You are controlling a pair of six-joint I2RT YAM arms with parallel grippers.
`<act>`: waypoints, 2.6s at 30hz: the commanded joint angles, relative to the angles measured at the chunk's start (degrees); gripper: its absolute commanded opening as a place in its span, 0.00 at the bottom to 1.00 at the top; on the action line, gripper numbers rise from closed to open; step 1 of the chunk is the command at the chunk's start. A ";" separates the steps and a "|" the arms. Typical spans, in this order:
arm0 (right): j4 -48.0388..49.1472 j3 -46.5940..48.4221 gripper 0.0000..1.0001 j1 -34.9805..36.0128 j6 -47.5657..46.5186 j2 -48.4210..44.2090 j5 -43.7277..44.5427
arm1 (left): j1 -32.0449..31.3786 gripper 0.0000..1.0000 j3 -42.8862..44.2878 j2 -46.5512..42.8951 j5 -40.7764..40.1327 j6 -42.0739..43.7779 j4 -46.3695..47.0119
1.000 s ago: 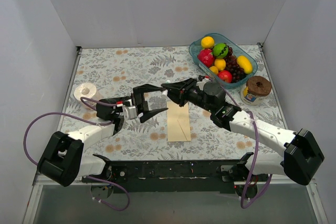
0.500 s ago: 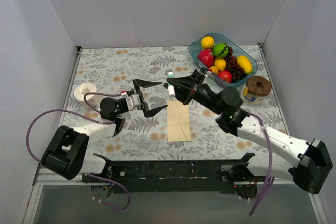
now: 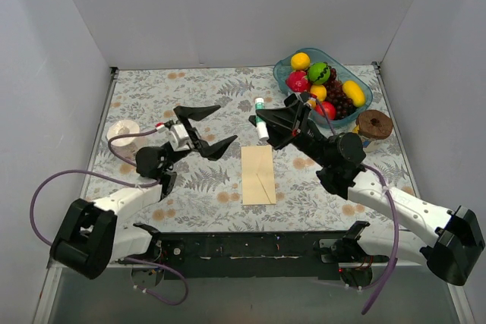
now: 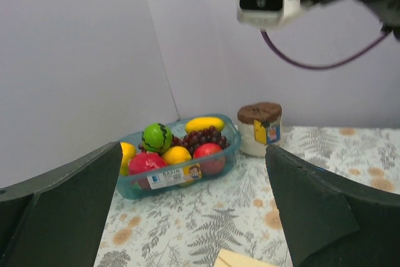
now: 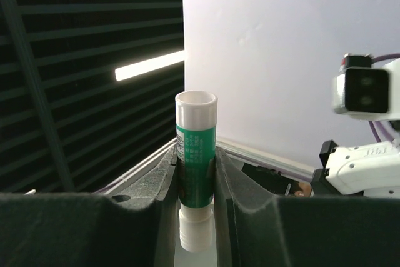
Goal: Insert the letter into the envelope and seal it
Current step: Open the solid glue cap.
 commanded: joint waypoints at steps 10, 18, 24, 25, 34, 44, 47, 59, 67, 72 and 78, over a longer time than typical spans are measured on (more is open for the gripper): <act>3.30 -3.99 0.01 -7.00 16.76 1.76 -1.23 | 0.12 0.98 11.15 -27.93 -22.06 -23.25 -43.49; 5.94 -4.17 0.01 -10.42 15.45 7.73 -2.99 | 0.12 0.98 18.40 -21.88 -3.11 -42.69 -54.68; 7.70 -0.66 0.01 -13.23 10.00 12.13 -7.37 | -0.05 0.98 12.66 -27.14 -0.73 -53.26 -48.94; 7.87 0.13 0.01 -13.41 9.21 12.65 -8.17 | -0.05 0.98 13.71 -27.32 -0.20 -53.08 -51.13; 8.41 4.53 0.01 -15.79 1.65 16.70 -15.91 | -0.23 0.67 14.86 -22.06 8.22 -66.26 -42.20; -0.20 7.43 0.01 -16.05 -9.95 15.39 -17.93 | -2.77 0.57 18.47 -16.60 5.52 -66.70 -47.99; -1.61 7.08 0.01 -16.05 -11.44 14.95 -17.41 | -4.88 0.57 19.08 -15.55 2.89 -67.32 -47.81; -4.87 5.85 0.01 -16.05 -14.08 13.10 -16.79 | -13.85 0.46 23.65 -8.52 -10.21 -62.05 -54.14; -4.78 5.15 0.01 -16.05 -14.43 12.49 -16.62 | -14.90 0.45 23.66 -9.74 -13.46 -60.47 -57.21; -7.06 5.23 0.01 -16.05 -16.45 11.61 -16.18 | -14.99 0.48 22.60 -11.94 -16.54 -61.69 -54.77; -8.56 5.59 0.01 -16.14 -17.95 10.99 -16.00 | -14.90 0.49 22.95 -11.94 -15.84 -62.05 -52.82</act>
